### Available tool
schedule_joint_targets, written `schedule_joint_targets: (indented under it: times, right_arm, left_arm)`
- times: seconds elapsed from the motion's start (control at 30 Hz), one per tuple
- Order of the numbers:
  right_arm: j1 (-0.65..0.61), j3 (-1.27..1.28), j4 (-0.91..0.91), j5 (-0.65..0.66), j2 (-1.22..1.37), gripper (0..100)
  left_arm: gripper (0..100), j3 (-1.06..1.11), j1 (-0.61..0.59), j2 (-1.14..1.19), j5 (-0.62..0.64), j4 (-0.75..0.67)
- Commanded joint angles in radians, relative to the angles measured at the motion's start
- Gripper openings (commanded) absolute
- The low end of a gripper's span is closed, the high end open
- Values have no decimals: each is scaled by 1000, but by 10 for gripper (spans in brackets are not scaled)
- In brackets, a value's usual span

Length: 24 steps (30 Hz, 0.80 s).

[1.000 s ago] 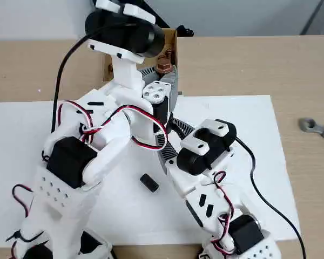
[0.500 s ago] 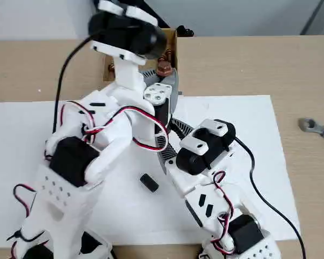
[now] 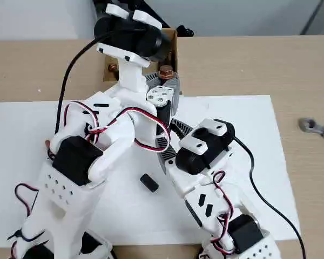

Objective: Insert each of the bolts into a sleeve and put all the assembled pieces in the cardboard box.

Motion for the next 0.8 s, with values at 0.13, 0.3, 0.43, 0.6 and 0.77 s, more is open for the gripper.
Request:
schedule_joint_targets:
  times: [0.13,0.3,0.43,0.6,0.77]
  right_arm:
    - [-2,-14,-28,6,-16,4]
    - [-2,-14,-28,8,-16,4]
    - [-1,-14,-28,8,-16,4]
    - [-1,-14,-28,8,-16,4]
    - [-1,-15,-28,8,-16,4]
  left_arm:
    - [9,-4,3,-15,3,0]
    - [114,-8,3,-17,9,23]
    - [159,-28,0,-15,64,84]
    - [176,-35,-2,-15,72,121]
    - [177,-35,-2,-15,72,130]
